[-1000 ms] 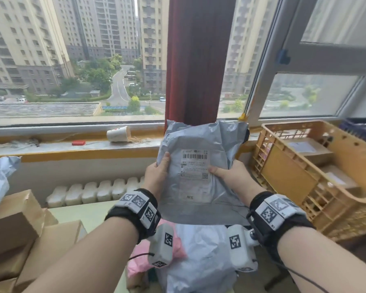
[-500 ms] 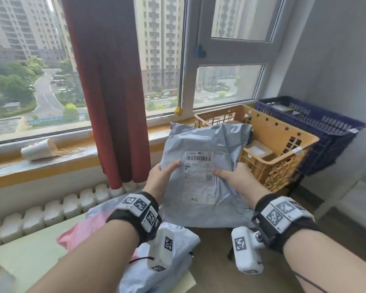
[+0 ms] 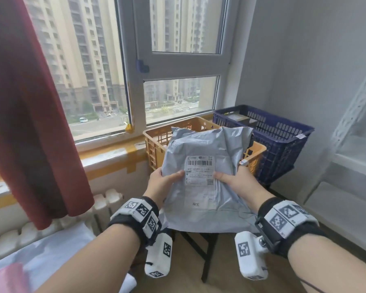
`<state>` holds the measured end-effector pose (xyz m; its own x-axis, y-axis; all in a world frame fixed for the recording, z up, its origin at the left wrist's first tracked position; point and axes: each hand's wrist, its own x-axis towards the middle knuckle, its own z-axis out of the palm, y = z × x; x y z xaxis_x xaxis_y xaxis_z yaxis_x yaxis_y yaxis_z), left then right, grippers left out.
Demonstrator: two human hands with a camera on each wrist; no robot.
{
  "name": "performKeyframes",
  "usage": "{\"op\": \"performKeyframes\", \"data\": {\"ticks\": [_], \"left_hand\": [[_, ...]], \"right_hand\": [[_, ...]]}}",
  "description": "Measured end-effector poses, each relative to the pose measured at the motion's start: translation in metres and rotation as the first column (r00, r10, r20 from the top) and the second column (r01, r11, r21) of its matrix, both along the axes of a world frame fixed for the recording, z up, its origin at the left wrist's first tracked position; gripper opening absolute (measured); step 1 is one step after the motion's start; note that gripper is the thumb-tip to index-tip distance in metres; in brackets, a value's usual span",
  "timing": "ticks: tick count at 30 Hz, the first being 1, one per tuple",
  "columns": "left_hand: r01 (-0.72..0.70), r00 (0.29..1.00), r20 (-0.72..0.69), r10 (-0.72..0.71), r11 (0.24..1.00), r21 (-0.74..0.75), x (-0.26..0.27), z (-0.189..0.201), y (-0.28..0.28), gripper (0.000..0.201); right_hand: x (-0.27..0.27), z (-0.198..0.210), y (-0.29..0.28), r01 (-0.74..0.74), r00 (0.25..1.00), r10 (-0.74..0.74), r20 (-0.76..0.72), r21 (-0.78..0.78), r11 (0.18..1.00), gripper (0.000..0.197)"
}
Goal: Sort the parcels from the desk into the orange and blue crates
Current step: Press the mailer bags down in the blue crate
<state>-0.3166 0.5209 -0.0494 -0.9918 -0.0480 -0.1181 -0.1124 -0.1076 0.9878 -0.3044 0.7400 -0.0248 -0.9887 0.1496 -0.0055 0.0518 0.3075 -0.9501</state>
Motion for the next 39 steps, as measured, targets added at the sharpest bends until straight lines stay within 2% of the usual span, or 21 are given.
{"op": "performKeyframes", "data": {"ticks": [6, 9, 12, 13, 14, 16, 18, 19, 22, 29, 34, 37, 39], "left_hand": [[0.027, 1.000, -0.017, -0.027, 1.000, 0.006, -0.037, 0.006, 0.098, 0.032], [0.028, 0.999, -0.032, -0.028, 1.000, 0.013, -0.054, 0.012, 0.139, 0.033], [0.028, 0.999, -0.044, -0.027, 0.999, 0.022, -0.072, 0.019, 0.174, 0.034], [0.027, 0.998, -0.050, -0.025, 0.999, 0.029, -0.078, 0.023, 0.184, 0.033], [0.025, 0.998, -0.059, -0.023, 0.999, 0.036, -0.085, 0.028, 0.194, 0.031], [0.005, 0.998, -0.067, -0.001, 0.998, 0.056, -0.100, 0.039, 0.212, 0.027], [-0.020, 0.997, -0.071, 0.026, 0.996, 0.089, -0.118, 0.050, 0.230, 0.029], [-0.025, 0.996, -0.080, 0.033, 0.995, 0.098, -0.127, 0.054, 0.238, 0.031], [-0.042, 0.991, -0.124, 0.057, 0.992, 0.119, -0.156, 0.066, 0.264, 0.033], [-0.056, 0.983, -0.160, 0.088, 0.979, 0.195, -0.236, 0.075, 0.325, 0.041], [-0.051, 0.981, -0.170, 0.089, 0.975, 0.218, -0.299, 0.075, 0.365, 0.035], [-0.056, 0.984, -0.153, 0.093, 0.972, 0.230, -0.339, 0.077, 0.384, 0.039], [-0.079, 0.984, -0.139, 0.114, 0.968, 0.238, -0.368, 0.078, 0.396, 0.042]], "right_hand": [[-0.034, 0.006, 0.094, 0.051, 0.999, -0.051, 0.001, 0.031, 0.998, 0.048], [-0.049, 0.008, 0.133, 0.089, 0.996, -0.089, -0.001, 0.047, 0.995, 0.065], [-0.061, 0.012, 0.167, 0.120, 0.992, -0.117, -0.048, 0.078, 0.990, 0.103], [-0.065, 0.013, 0.178, 0.144, 0.988, -0.137, -0.074, 0.095, 0.985, 0.109], [-0.067, 0.017, 0.189, 0.178, 0.982, -0.167, -0.093, 0.117, 0.977, 0.107], [-0.074, 0.021, 0.213, 0.271, 0.956, -0.257, -0.144, 0.087, 0.959, 0.090], [-0.083, 0.024, 0.236, 0.365, 0.914, -0.359, -0.186, -0.006, 0.931, 0.069], [-0.089, 0.024, 0.247, 0.392, 0.898, -0.397, -0.190, -0.063, 0.918, 0.068], [-0.102, 0.024, 0.272, 0.440, 0.869, -0.464, -0.174, -0.159, 0.884, 0.069], [-0.148, 0.027, 0.324, 0.503, 0.831, -0.519, -0.202, -0.127, 0.855, 0.077], [-0.204, 0.037, 0.359, 0.527, 0.813, -0.547, -0.201, -0.147, 0.837, 0.079], [-0.246, 0.041, 0.378, 0.526, 0.806, -0.563, -0.180, -0.216, 0.822, 0.081], [-0.275, 0.042, 0.388, 0.545, 0.781, -0.612, -0.125, -0.344, 0.765, 0.074]]}}
